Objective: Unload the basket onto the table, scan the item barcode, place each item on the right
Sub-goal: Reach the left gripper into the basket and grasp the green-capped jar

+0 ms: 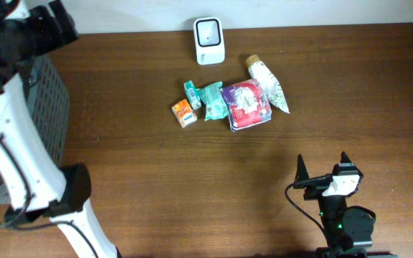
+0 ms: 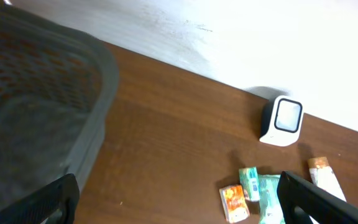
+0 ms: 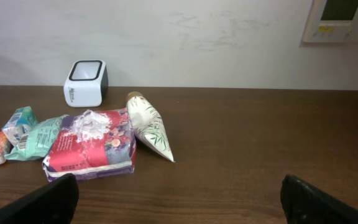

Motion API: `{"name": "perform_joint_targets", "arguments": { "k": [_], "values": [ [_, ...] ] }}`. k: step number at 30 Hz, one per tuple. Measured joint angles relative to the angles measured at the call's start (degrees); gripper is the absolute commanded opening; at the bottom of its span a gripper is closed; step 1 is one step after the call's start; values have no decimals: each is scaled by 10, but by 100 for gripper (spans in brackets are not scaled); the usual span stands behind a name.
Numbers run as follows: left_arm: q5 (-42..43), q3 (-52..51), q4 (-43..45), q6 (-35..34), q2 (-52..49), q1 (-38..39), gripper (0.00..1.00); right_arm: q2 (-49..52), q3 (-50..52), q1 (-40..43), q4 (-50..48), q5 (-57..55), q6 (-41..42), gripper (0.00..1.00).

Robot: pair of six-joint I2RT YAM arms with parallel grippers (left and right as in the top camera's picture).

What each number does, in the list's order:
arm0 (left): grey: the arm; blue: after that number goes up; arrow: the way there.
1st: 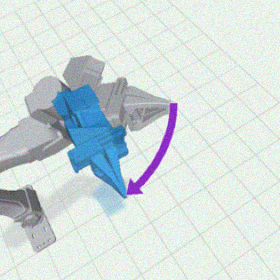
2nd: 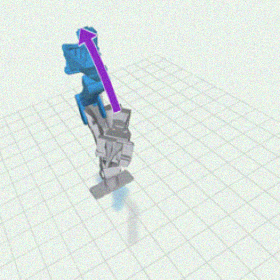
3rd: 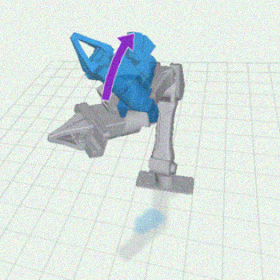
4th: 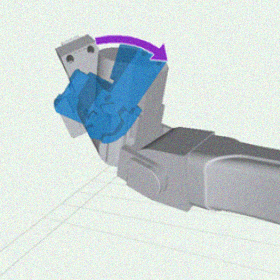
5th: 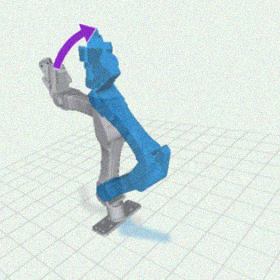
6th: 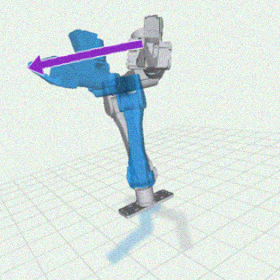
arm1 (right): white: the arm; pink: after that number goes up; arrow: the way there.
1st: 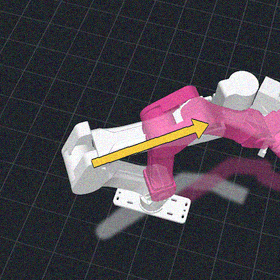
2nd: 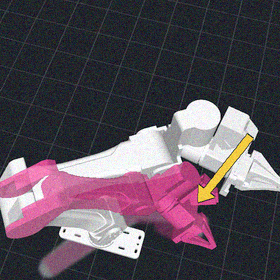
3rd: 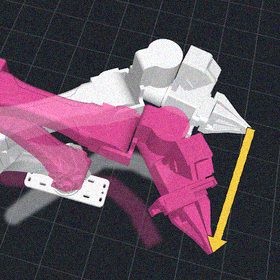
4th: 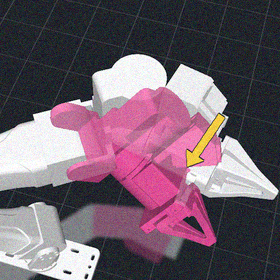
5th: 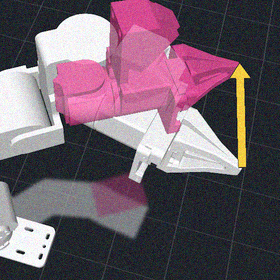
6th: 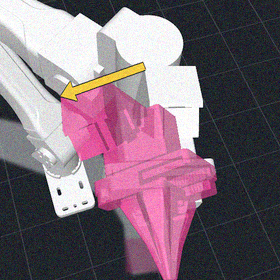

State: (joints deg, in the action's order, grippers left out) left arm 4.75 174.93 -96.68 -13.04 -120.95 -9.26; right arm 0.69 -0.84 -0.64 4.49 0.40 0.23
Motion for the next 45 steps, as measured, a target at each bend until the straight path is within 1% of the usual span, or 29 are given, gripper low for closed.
{"name": "perform_joint_targets", "arguments": {
  "k": [3,5,7,8,11,15,18,25,27,31,39,42,45],
  "values": [
    [-14,-73,1,-3,72,-14,99,0,0,0,0,0,0,99],
    [-37,-139,0,-31,112,-39,99,0,0,0,0,0,0,98],
    [-47,-176,0,-65,119,-82,99,0,0,0,0,0,0,98],
    [-52,-196,0,-86,118,-115,99,0,0,0,0,0,0,98],
    [-57,-222,3,-138,117,-192,99,0,0,0,0,0,0,98],
    [-59,-239,5,-167,117,-273,99,0,0,0,0,0,0,99],
    [-65,-299,14,-173,119,-304,100,0,0,0,0,0,0,98],
    [-85,-572,124,-179,116,-311,99,0,0,0,0,0,0,99],
    [-84,-615,144,-179,116,-311,99,0,0,0,0,0,0,99],
    [-84,-657,168,-179,116,-311,99,0,0,0,0,0,0,99],
    [-93,-690,185,-179,116,-311,99,0,0,0,0,0,0,99],
    [-97,-695,181,-179,112,-311,99,0,0,0,0,0,0,99],
    [-97,-695,159,-179,81,-311,99,0,0,0,0,0,0,99]
  ]
}}
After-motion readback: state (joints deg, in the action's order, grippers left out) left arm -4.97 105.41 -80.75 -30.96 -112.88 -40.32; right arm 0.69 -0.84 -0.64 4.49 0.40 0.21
